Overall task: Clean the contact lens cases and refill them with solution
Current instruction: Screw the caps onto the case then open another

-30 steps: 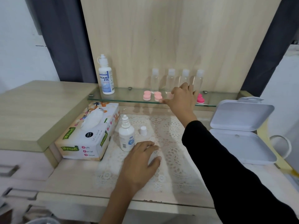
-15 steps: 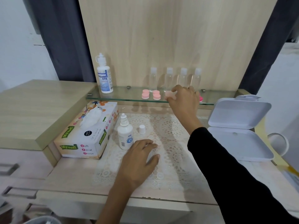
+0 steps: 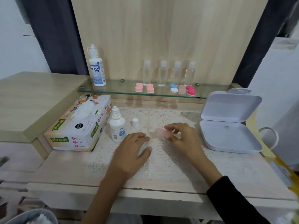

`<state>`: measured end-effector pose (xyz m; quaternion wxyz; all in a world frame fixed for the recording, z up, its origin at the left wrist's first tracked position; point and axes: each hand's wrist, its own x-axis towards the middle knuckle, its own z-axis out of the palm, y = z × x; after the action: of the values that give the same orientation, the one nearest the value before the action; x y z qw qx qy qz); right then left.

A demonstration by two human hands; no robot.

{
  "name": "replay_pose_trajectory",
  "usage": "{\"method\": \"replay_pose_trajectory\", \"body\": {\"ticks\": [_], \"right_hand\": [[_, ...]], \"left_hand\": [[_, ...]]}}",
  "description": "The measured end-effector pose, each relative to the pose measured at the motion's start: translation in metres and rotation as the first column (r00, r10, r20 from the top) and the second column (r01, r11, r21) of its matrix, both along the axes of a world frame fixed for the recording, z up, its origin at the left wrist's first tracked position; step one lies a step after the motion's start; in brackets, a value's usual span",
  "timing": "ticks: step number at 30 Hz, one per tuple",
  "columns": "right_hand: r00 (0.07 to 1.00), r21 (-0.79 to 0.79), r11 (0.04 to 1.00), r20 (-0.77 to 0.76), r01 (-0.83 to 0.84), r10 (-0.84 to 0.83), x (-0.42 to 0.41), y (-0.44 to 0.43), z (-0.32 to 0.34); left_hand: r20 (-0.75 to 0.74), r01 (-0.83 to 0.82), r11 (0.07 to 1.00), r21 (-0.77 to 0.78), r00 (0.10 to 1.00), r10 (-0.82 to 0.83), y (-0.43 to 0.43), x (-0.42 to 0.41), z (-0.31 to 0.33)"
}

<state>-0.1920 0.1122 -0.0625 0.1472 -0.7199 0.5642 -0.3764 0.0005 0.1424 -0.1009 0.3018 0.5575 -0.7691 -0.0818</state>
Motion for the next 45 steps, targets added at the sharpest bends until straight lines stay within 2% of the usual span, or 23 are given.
{"method": "replay_pose_trajectory", "body": {"ticks": [4, 14, 20, 25, 32, 39, 45], "right_hand": [[0.995, 0.029, 0.996, 0.057, -0.08, 0.078, -0.002, 0.011, -0.014], [0.993, -0.051, 0.992, -0.007, -0.119, 0.119, -0.001, 0.014, -0.024], [0.992, -0.071, 0.99, 0.004, -0.126, 0.127, 0.0, 0.014, -0.023], [0.989, -0.077, 0.986, 0.015, -0.145, 0.146, 0.0, 0.015, -0.023], [0.989, -0.084, 0.987, 0.03, -0.139, 0.142, 0.0, 0.014, -0.021], [0.989, -0.087, 0.986, 0.027, -0.14, 0.142, 0.001, 0.014, -0.022], [0.99, -0.074, 0.987, 0.016, -0.141, 0.142, 0.0, 0.012, -0.023]], "left_hand": [[0.015, -0.002, 1.0, -0.006, 1.0, 0.002, -0.001, 0.0, -0.001], [-0.023, -0.002, 1.0, 0.013, 1.0, 0.003, 0.001, -0.001, 0.006], [0.089, 0.053, 0.997, 0.062, 0.994, -0.058, -0.003, -0.004, 0.021], [0.143, 0.154, 0.987, 0.038, 0.977, -0.158, -0.017, -0.015, 0.03], [-0.002, 0.138, 0.99, -0.004, 0.99, -0.138, -0.023, -0.018, 0.022], [-0.041, 0.074, 0.994, -0.075, 0.996, -0.077, -0.022, -0.02, 0.018], [-0.09, 0.035, 0.999, -0.018, 0.995, -0.037, -0.022, -0.017, 0.023]]}}
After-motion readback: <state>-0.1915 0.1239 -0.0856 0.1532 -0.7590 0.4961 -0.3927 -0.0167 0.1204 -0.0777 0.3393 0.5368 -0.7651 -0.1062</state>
